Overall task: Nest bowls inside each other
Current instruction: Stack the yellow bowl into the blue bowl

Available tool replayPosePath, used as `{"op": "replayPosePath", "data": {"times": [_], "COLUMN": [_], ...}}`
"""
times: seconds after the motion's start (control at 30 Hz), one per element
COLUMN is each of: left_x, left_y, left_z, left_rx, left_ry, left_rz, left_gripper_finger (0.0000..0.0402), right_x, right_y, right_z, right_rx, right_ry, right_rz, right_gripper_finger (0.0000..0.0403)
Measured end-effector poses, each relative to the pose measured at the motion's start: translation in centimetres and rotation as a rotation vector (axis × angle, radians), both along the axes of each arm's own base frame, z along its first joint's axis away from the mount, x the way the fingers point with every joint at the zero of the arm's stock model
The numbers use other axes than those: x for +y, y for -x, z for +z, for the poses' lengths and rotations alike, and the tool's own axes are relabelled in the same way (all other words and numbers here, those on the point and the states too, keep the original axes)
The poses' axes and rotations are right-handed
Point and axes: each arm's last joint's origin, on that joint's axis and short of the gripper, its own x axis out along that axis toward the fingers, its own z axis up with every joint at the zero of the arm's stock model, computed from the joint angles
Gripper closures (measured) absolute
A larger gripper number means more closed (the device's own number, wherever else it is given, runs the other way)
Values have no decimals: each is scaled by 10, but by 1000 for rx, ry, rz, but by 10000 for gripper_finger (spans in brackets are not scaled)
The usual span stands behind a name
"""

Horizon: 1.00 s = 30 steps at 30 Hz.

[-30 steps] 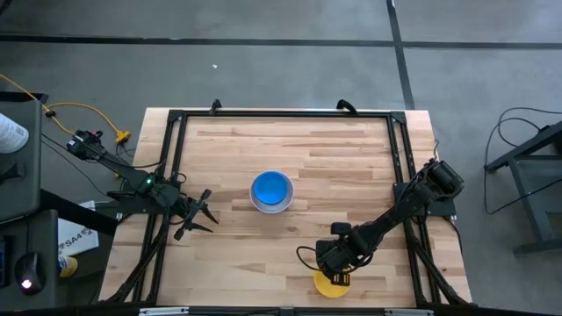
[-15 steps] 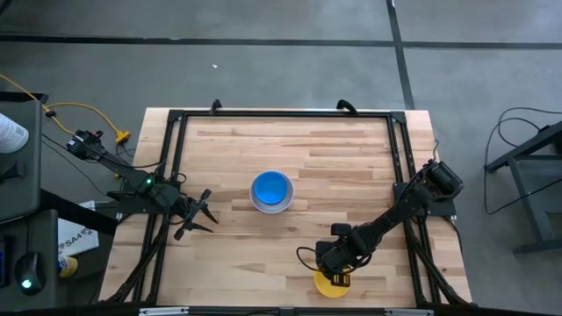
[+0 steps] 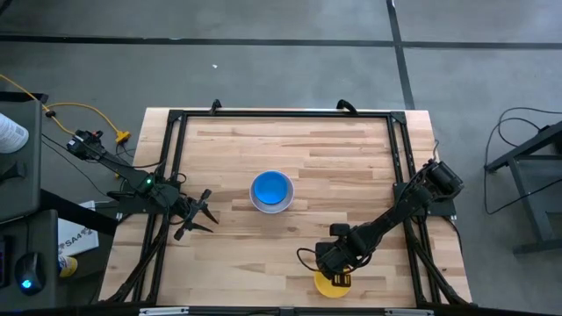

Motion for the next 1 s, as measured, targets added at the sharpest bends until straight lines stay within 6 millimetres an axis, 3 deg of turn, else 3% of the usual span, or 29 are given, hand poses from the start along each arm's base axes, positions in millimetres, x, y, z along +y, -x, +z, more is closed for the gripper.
{"op": "replayPosePath", "data": {"times": [0.2, 0.43, 0.63, 1.0], "left_x": [0, 0, 0, 0], "left_y": [0, 0, 0, 0], "left_z": [0, 0, 0, 0], "left_rx": [0, 0, 0, 0], "left_ry": [0, 0, 0, 0], "left_rz": [0, 0, 0, -1], "left_gripper_finger": [261, 261, 261, 261], "right_x": [-6, -24, -46, -94], "right_y": [-3, -17, -36, -62], "right_z": [4, 28, 54, 69], "right_rx": [-11, -33, -81, -145], "right_ry": [-8, 41, 122, 201], "right_rz": [-6, 31, 67, 66], "right_gripper_finger": [399, 399, 399, 399]}}
